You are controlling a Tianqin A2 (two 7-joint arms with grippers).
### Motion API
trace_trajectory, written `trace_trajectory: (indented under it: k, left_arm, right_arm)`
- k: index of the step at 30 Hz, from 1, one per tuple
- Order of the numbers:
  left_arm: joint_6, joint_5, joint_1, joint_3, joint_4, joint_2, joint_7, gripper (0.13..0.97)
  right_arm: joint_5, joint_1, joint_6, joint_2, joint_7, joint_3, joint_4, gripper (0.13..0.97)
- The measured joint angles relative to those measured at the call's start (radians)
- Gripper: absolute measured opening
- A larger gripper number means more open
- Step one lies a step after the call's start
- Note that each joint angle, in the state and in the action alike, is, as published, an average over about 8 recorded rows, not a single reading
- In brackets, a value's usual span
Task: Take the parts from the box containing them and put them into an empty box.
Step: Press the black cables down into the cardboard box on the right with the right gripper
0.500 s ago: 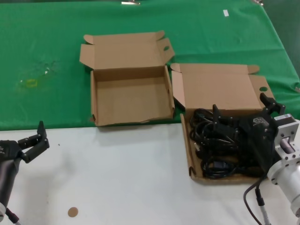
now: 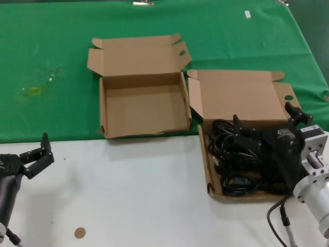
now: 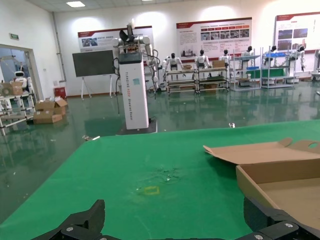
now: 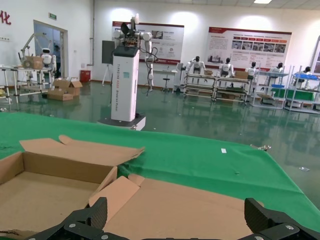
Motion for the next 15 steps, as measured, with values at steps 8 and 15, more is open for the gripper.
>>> trace_trajectory:
  k: [8, 15]
  left_arm:
    - [0.000, 0.000, 0.000, 0.000, 0.000, 0.000, 0.000, 0.962]
    - [0.000, 0.000, 0.000, 0.000, 0.000, 0.000, 0.000, 0.959]
  right_arm:
    - [0.000, 0.000, 0.000, 0.000, 0.000, 0.000, 0.000, 0.966]
    - [0.000, 0.000, 0.000, 0.000, 0.000, 0.000, 0.000, 0.966]
